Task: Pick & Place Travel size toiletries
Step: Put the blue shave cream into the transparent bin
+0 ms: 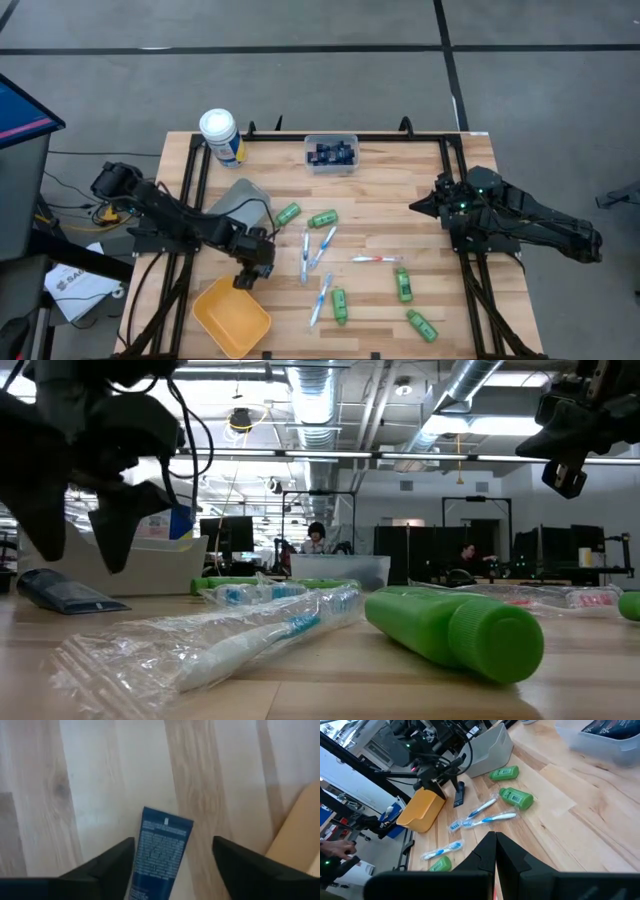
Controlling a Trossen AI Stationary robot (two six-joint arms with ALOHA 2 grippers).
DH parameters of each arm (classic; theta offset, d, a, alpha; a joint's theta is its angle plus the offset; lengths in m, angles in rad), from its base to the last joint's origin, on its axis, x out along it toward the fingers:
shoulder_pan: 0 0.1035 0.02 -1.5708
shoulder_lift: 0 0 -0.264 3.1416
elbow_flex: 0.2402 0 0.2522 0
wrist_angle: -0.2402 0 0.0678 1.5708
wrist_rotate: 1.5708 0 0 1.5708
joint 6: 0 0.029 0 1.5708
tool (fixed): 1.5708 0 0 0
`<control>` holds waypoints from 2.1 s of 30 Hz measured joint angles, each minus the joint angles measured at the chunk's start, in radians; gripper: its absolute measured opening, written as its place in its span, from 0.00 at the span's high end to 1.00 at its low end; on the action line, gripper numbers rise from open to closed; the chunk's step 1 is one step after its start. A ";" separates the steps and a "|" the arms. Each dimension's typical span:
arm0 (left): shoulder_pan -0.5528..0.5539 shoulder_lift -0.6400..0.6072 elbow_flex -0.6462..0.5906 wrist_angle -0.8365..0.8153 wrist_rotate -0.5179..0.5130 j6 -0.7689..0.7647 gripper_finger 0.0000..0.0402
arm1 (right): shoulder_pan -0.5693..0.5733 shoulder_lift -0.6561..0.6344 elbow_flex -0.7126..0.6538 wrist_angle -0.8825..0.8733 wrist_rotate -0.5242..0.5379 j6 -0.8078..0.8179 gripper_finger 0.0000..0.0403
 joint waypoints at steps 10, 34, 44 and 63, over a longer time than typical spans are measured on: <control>0.000 0.117 0.001 -0.003 -0.002 0.031 0.23 | 0.000 0.000 0.000 -0.009 0.000 -0.003 1.00; 0.000 0.125 0.009 -0.002 -0.067 0.051 0.64 | 0.000 0.000 0.000 -0.011 0.000 0.004 1.00; 0.044 0.004 0.032 0.029 -0.112 0.054 0.65 | 0.000 0.000 0.000 -0.012 0.000 -0.007 1.00; 0.410 -0.170 0.036 0.562 -0.334 0.320 0.68 | -0.001 0.000 0.000 -0.012 0.001 -0.040 1.00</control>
